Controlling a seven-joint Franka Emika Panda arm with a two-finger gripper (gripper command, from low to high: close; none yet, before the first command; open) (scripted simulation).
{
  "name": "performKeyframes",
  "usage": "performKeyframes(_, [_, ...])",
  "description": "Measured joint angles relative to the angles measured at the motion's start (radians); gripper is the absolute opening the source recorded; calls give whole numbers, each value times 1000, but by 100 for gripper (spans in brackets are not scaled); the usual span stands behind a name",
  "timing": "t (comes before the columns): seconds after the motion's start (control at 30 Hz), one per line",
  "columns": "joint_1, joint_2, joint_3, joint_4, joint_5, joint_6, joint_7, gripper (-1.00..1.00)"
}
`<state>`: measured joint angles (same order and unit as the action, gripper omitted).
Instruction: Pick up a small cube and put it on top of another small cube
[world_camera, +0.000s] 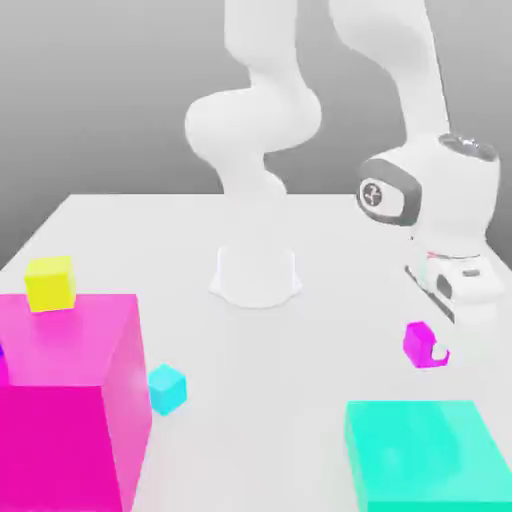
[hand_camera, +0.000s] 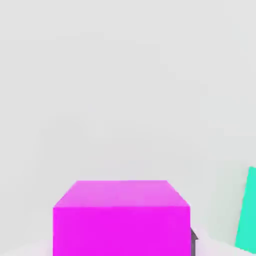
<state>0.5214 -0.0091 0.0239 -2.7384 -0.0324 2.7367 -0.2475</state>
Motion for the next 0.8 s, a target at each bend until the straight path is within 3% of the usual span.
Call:
performKeyframes(0.53, [-518,-343,-393,294,-122,-618,-15,-100])
performKeyframes(0.67, [-598,-315,-482,281,-135,-580,-30,-100])
performKeyframes(0.7, [-602,-301,-491,264,-134,-550,-33,100])
performKeyframes(0.8, [-602,-301,-491,264,-134,-550,-34,100])
